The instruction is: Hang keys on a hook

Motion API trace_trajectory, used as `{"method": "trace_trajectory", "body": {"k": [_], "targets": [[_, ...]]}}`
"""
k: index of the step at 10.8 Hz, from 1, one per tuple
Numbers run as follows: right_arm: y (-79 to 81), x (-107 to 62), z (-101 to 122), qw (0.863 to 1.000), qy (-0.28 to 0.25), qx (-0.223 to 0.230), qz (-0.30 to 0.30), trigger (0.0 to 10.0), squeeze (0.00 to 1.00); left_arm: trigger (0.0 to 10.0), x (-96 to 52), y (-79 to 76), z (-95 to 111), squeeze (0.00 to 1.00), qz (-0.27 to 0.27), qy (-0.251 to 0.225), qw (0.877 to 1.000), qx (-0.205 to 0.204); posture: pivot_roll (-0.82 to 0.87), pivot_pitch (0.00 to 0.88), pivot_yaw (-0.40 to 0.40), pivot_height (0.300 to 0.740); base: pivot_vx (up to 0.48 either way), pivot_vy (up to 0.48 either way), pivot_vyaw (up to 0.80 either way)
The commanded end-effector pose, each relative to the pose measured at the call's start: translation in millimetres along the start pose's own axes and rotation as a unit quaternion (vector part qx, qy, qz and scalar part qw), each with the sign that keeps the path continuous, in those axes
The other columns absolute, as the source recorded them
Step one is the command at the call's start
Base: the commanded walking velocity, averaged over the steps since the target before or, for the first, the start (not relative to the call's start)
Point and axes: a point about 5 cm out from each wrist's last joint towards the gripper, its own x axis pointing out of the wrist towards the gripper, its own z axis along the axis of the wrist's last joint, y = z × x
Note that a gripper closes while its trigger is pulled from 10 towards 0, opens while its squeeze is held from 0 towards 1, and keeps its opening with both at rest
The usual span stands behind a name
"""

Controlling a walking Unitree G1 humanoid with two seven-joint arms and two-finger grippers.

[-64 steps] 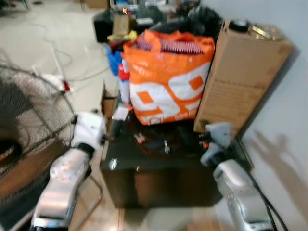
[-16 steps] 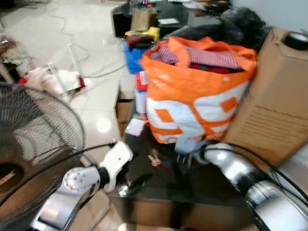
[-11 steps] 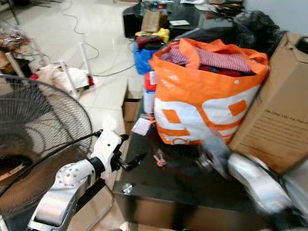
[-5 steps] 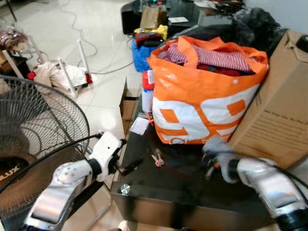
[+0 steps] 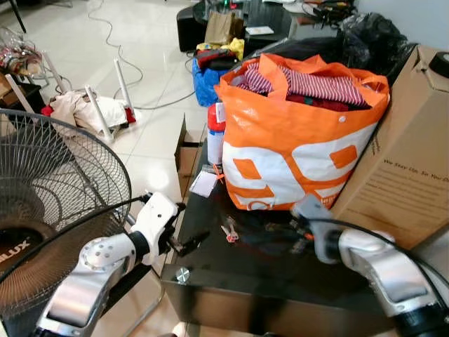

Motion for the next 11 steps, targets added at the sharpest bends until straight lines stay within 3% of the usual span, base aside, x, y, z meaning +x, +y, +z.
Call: {"method": "trace_trajectory", "body": {"k": [1, 2, 3, 4, 5, 6, 7, 8, 9, 10, 11], "targets": [[-8.7, -5.1, -13.1, 0.998, 0.044, -0.034, -0.04, 0.0, 0.0, 10.0, -1.5, 3.1, 3.3, 0.0, 0.011, -0.004, 1.0, 0.007, -0.04, 0.0, -0.025, 0.74, 0.0, 0.0, 0.0], [14.0, -4.6, 5.0, 0.996, -0.044, 0.068, 0.036, 0.0, 0.0, 10.0, -0.8, 3.9, 3.6, 0.0, 0.01, -0.004, 1.0, 0.008, -0.04, 0.0, -0.022, 0.74, 0.0, 0.0, 0.0], [-6.4, -6.5, -9.1, 0.993, 0.06, -0.069, -0.079, 0.0, 0.0, 10.0, -0.1, 4.2, 4.2, 0.0, 0.007, -0.003, 1.0, 0.009, -0.04, 0.0, -0.018, 0.74, 0.0, 0.0, 0.0], [17.2, -2.7, 13.4, 0.999, -0.046, -0.003, 0.025, 0.0, 0.0, 10.0, 1.0, 4.6, 4.9, 0.0, 0.003, -0.004, 1.0, 0.008, -0.04, 0.0, -0.017, 0.74, 0.0, 0.0, 0.0], [25.7, -3.8, 20.5, 0.995, -0.068, 0.031, 0.068, 0.0, 0.0, 10.0, 1.3, 4.4, 6.0, 0.0, -0.004, -0.005, 1.0, 0.009, -0.04, 0.0, -0.02, 0.74, 0.0, 0.0, 0.0], [-8.4, 5.7, -9.2, 0.993, 0.051, -0.056, -0.089, 0.0, 0.0, 10.0, 1.2, 4.2, 6.7, 0.0, -0.006, -0.006, 1.0, 0.009, -0.04, 0.0, -0.02, 0.74, 0.0, 0.0, 0.0], [-20.4, 7.7, -20.5, 0.981, 0.094, -0.119, -0.12, 0.0, 0.0, 10.0, 1.1, 4.4, 6.9, 0.0, -0.006, -0.006, 1.0, 0.007, -0.04, 0.0, -0.02, 0.74, 0.0, 0.0, 0.0], [3.5, 13.1, -6.2, 0.999, 0.004, -0.03, -0.011, 0.0, 0.0, 10.0, 1.1, 4.6, 7.0, 0.0, -0.006, -0.006, 1.0, 0.008, -0.04, 0.0, -0.021, 0.74, 0.0, 0.0, 0.0], [3.4, 14.5, -11.3, 1.0, 0.013, -0.018, -0.019, 0.0, 0.0, 10.0, 1.3, 4.2, 7.8, 0.0, -0.008, -0.007, 1.0, 0.009, -0.04, 0.0, -0.024, 0.74, 0.0, 0.0, 0.0], [-13.9, 19.5, -27.5, 0.991, 0.06, -0.077, -0.088, 0.0, 0.0, 10.0, 1.5, 4.1, 8.3, 0.0, -0.007, -0.008, 1.0, 0.009, -0.04, 0.0, -0.024, 0.74, 0.0, 0.0, 0.0], [-2.8, 21.8, -20.4, 1.0, -0.006, -0.018, -0.015, 0.0, 0.0, 10.0, 1.6, 4.3, 8.6, 0.0, -0.006, -0.009, 1.0, 0.008, -0.04, 0.0, -0.024, 0.74, 0.0, 0.0, 0.0]]}}
